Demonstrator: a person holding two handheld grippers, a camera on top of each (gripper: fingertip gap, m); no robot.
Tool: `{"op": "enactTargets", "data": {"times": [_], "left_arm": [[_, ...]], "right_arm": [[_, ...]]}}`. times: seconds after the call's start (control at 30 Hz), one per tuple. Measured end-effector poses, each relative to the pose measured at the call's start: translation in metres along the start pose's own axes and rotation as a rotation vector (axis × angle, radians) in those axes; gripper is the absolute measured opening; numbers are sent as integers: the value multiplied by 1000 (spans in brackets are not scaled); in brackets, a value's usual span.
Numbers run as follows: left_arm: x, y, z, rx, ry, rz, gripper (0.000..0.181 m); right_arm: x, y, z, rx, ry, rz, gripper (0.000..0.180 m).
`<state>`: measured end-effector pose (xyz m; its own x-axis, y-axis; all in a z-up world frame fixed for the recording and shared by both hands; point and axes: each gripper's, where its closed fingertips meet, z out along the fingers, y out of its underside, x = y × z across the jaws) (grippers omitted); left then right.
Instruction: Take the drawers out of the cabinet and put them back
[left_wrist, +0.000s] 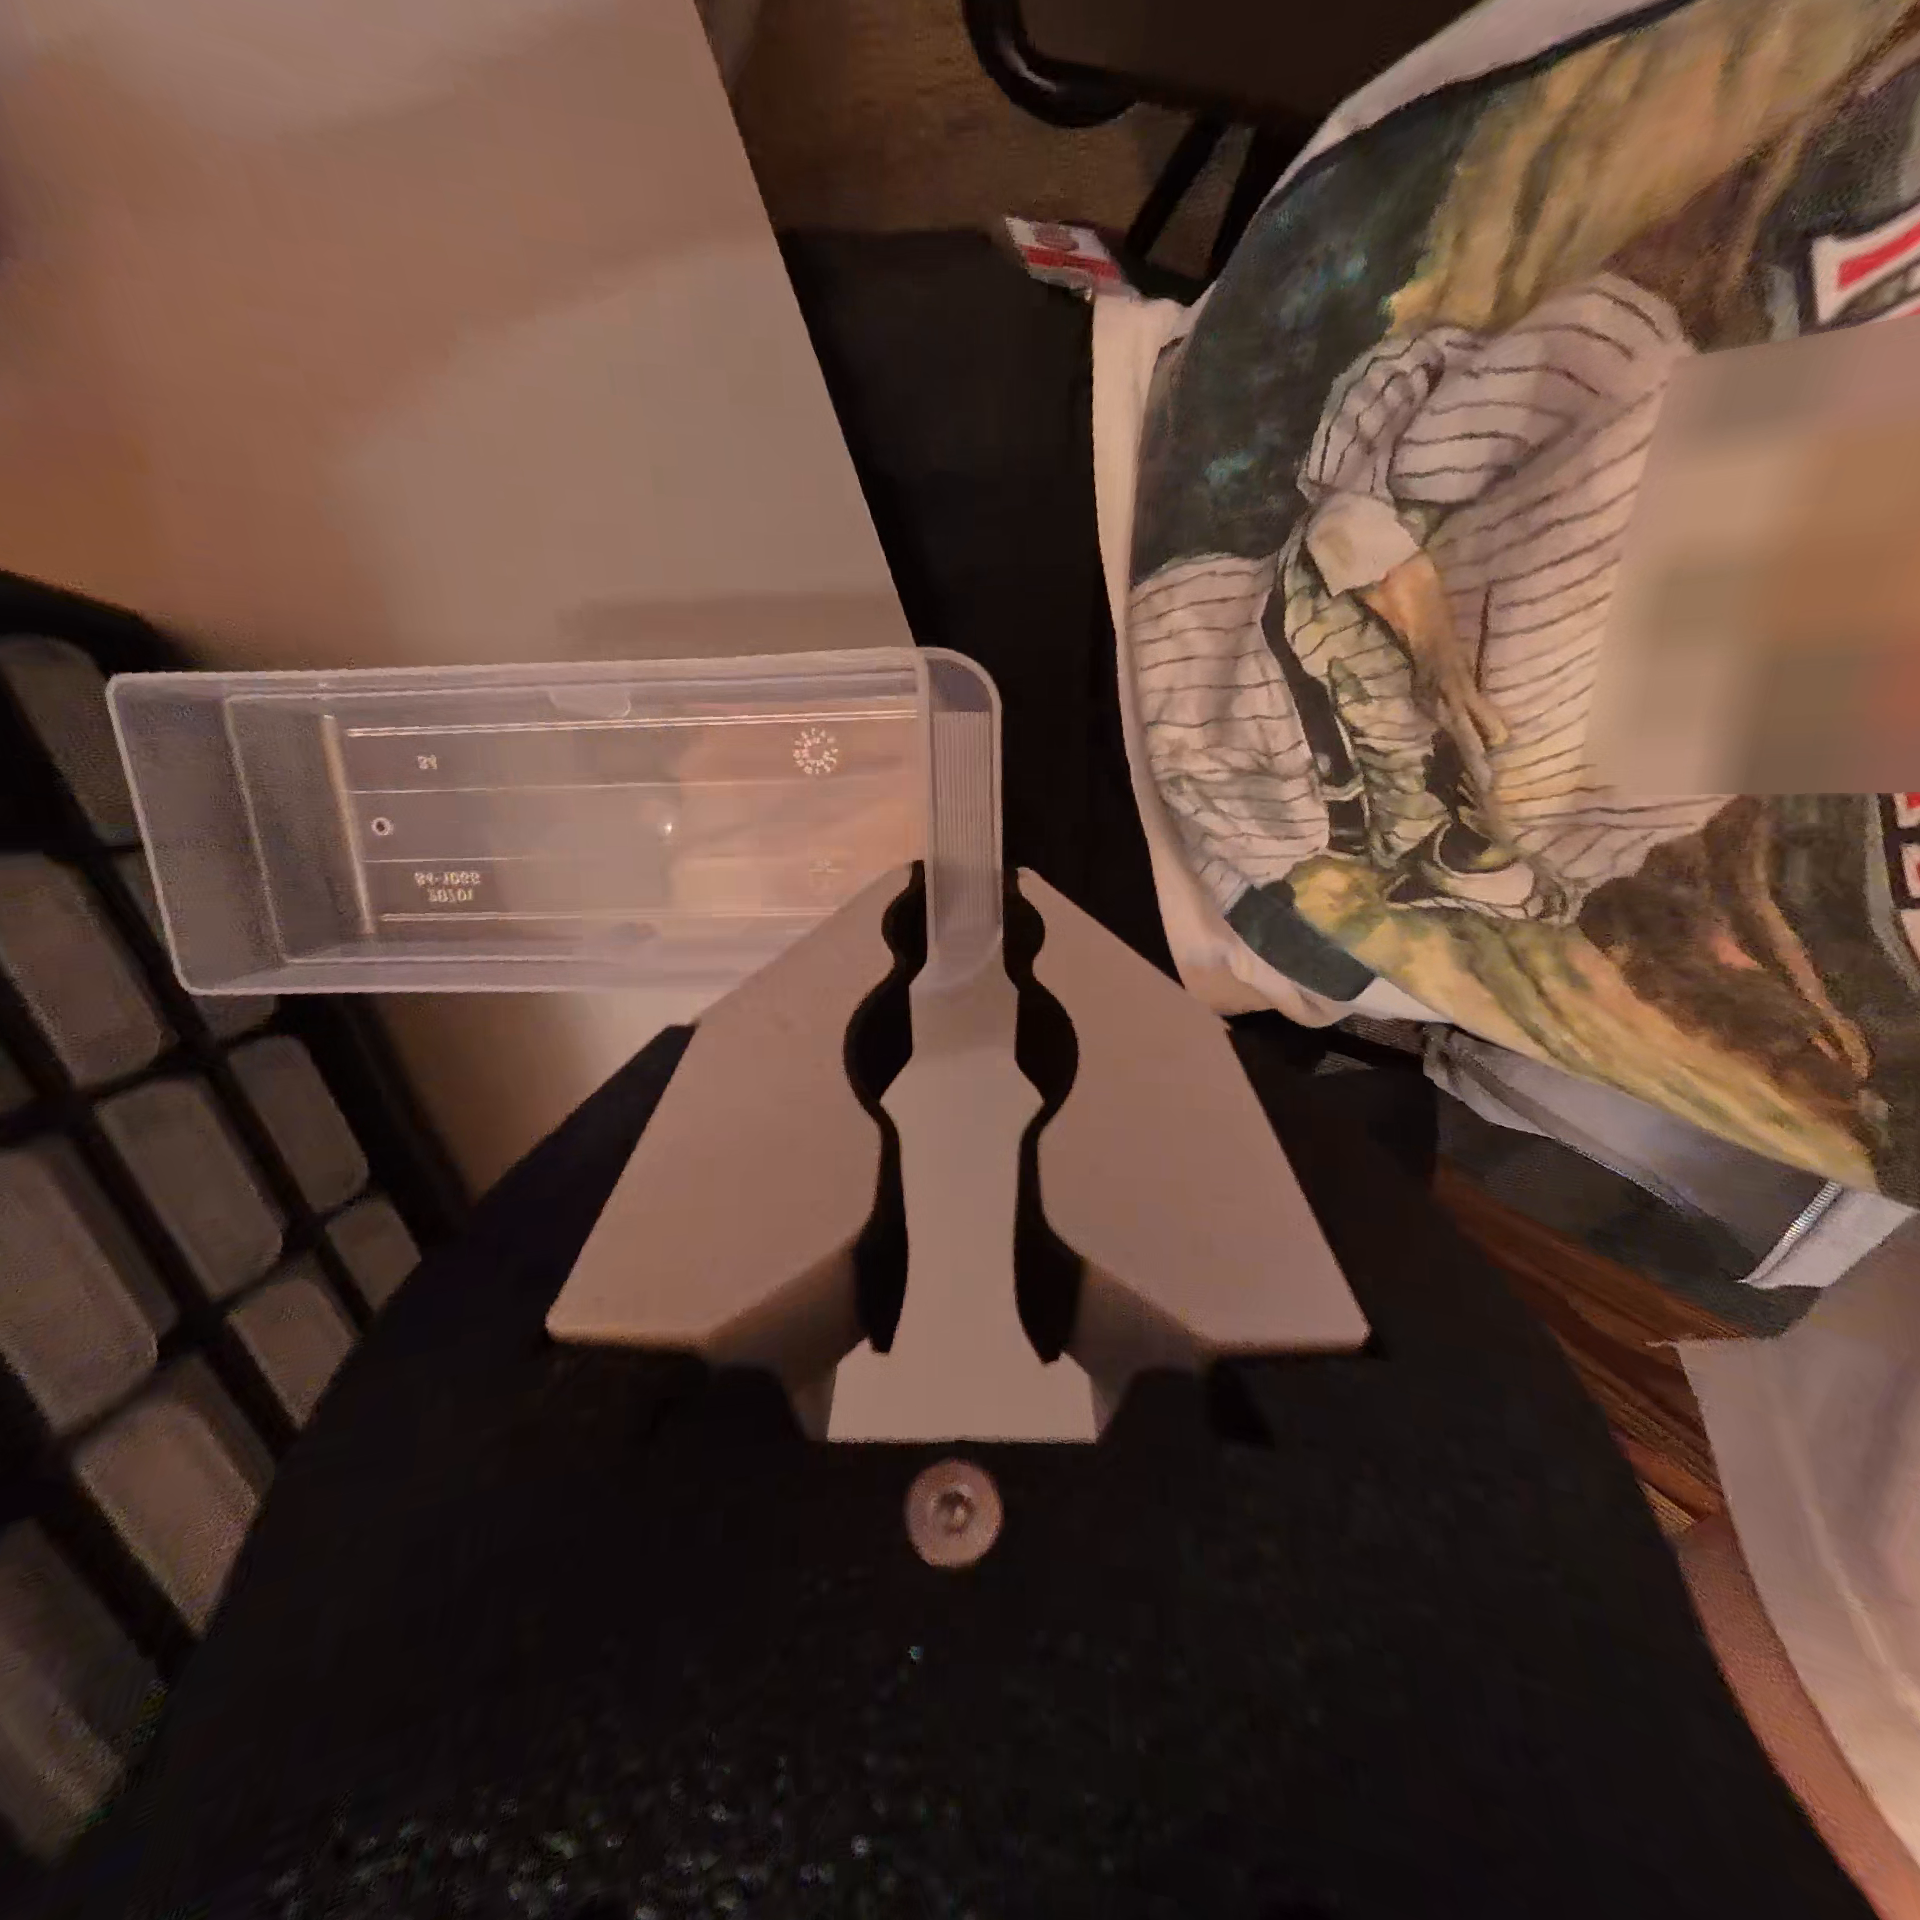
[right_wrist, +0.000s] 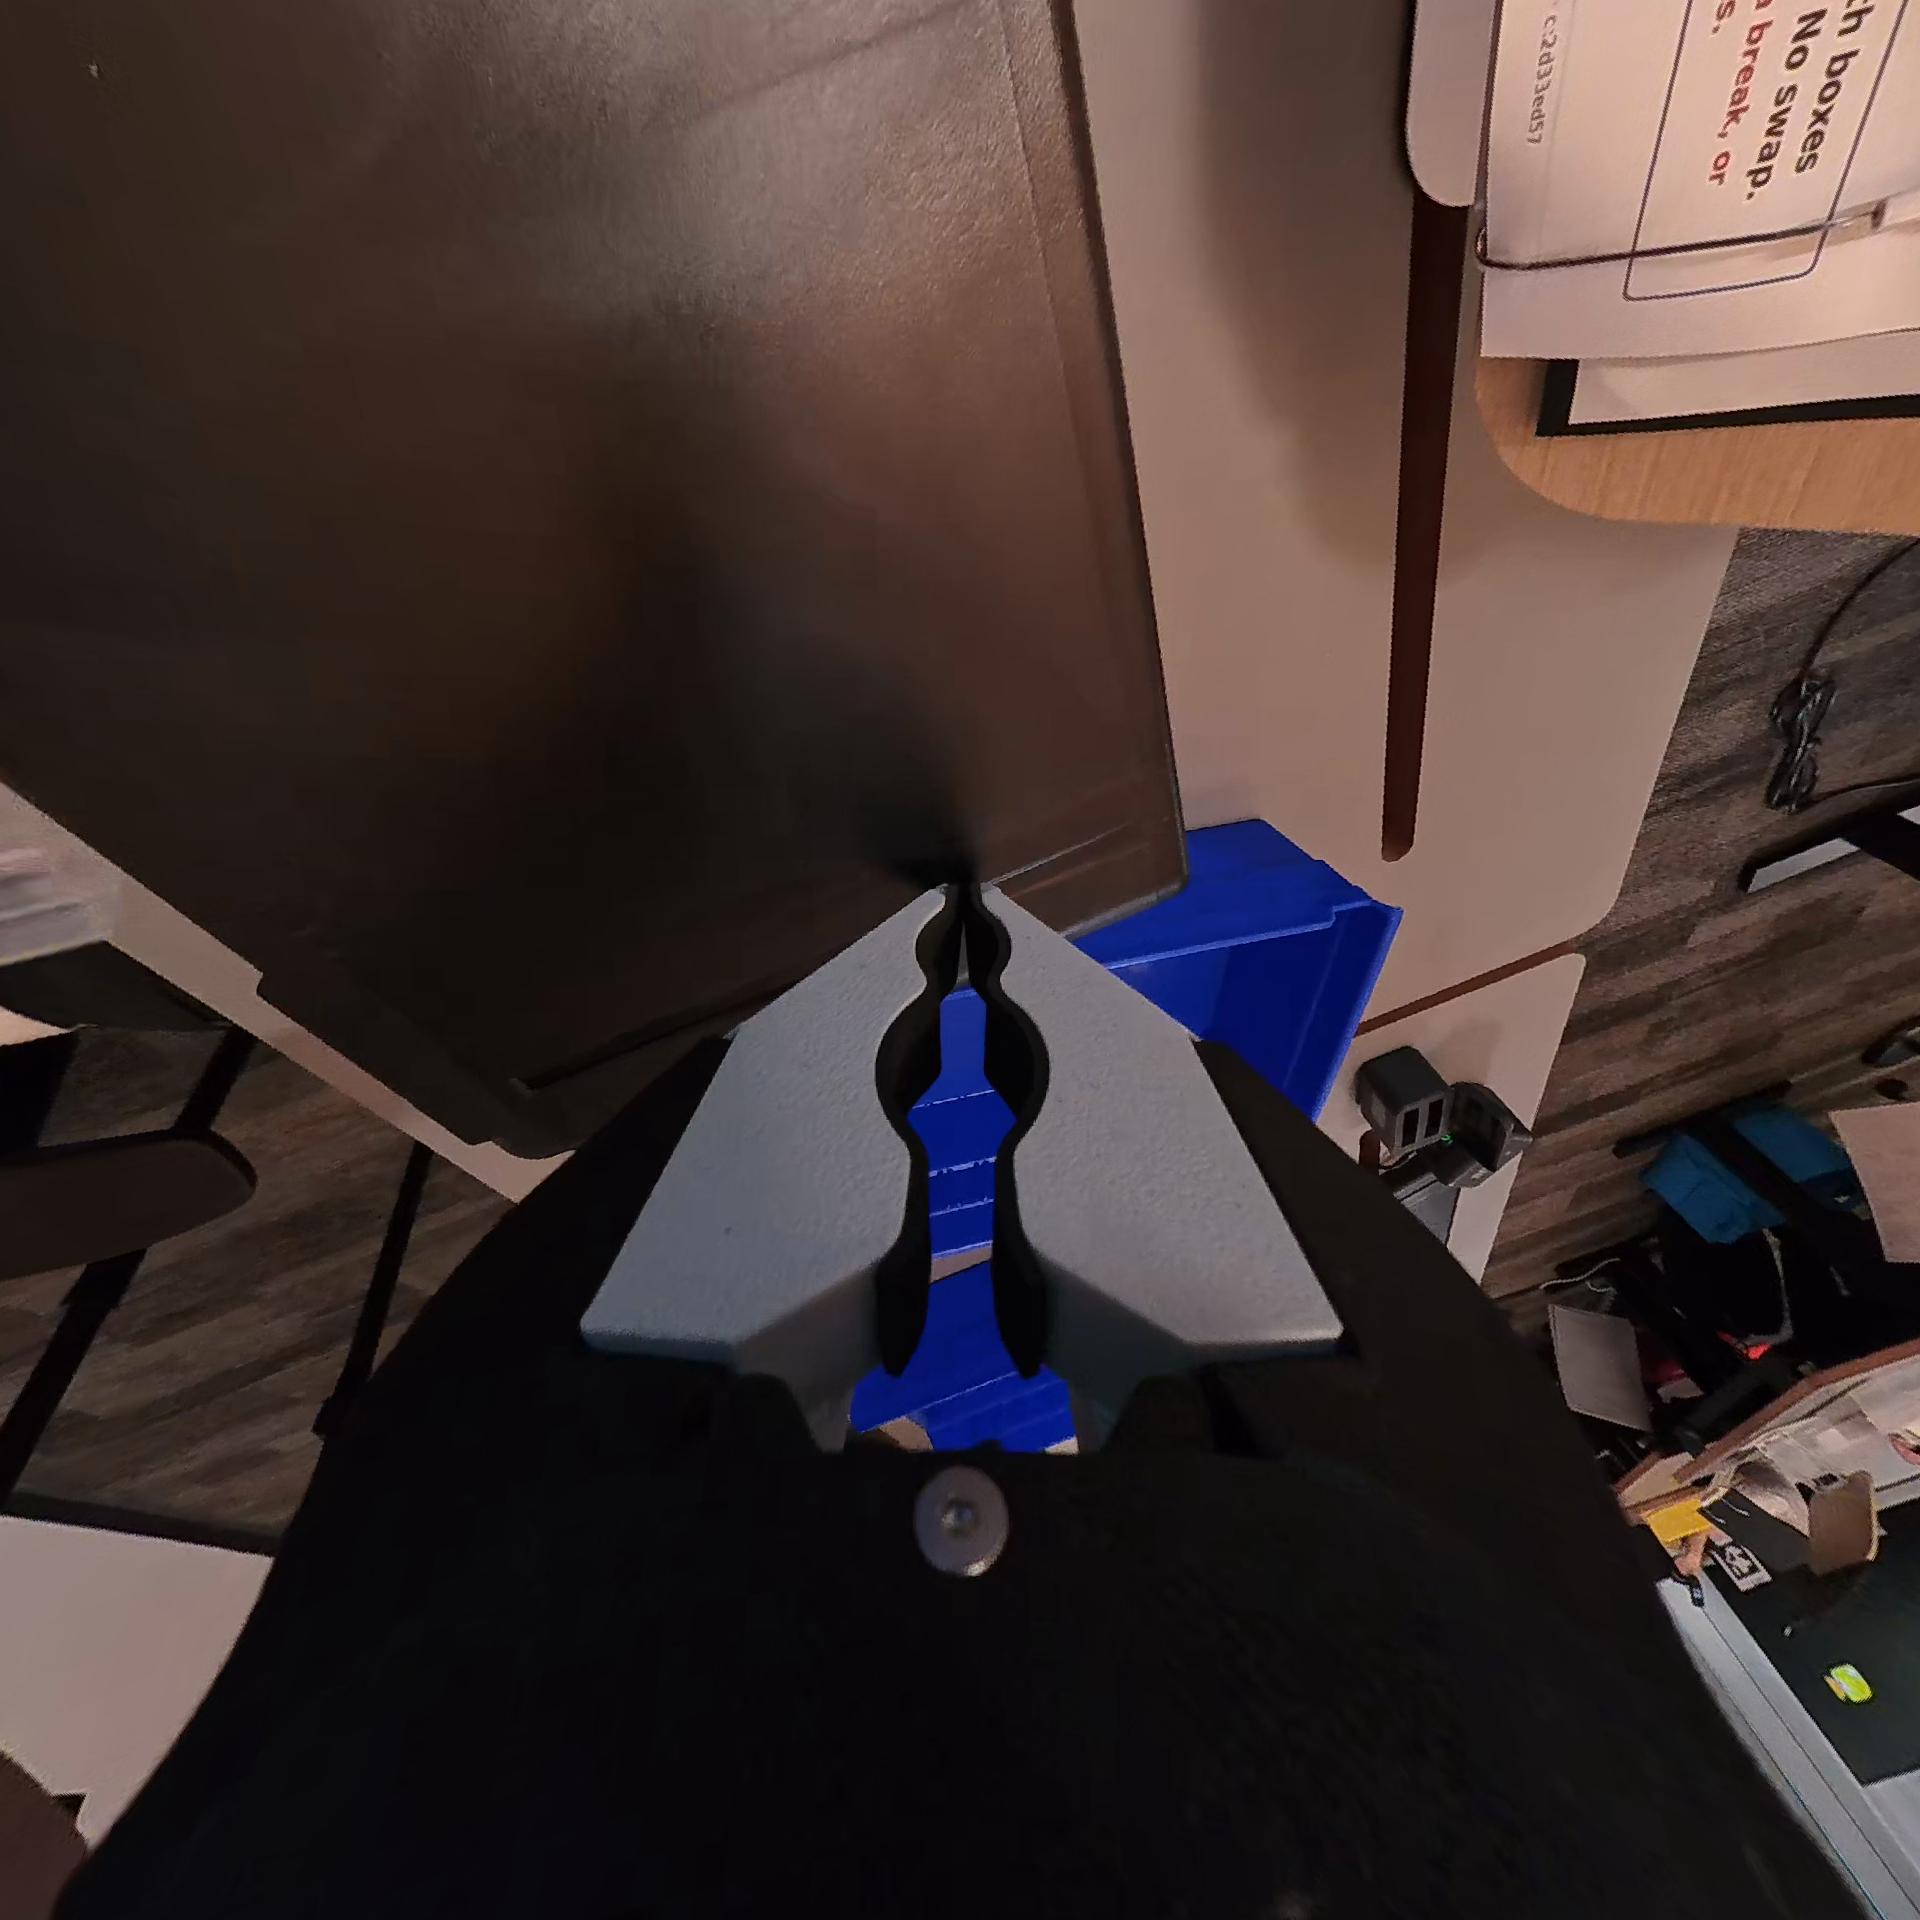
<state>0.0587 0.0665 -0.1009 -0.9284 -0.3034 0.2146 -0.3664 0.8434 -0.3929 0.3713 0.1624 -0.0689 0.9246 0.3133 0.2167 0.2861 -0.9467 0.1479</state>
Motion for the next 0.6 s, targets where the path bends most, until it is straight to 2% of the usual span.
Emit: {"op": "enactTargets", "data": {"times": [0.27, 0.6], "left_arm": [[-53, -23, 33, 10, 128, -83, 11], [-86, -40, 36, 8, 128, -218, 11]], "right_arm": [[0, 0, 0, 49, -29, -1, 0], [0, 0, 0, 33, -24, -31, 0]]}}
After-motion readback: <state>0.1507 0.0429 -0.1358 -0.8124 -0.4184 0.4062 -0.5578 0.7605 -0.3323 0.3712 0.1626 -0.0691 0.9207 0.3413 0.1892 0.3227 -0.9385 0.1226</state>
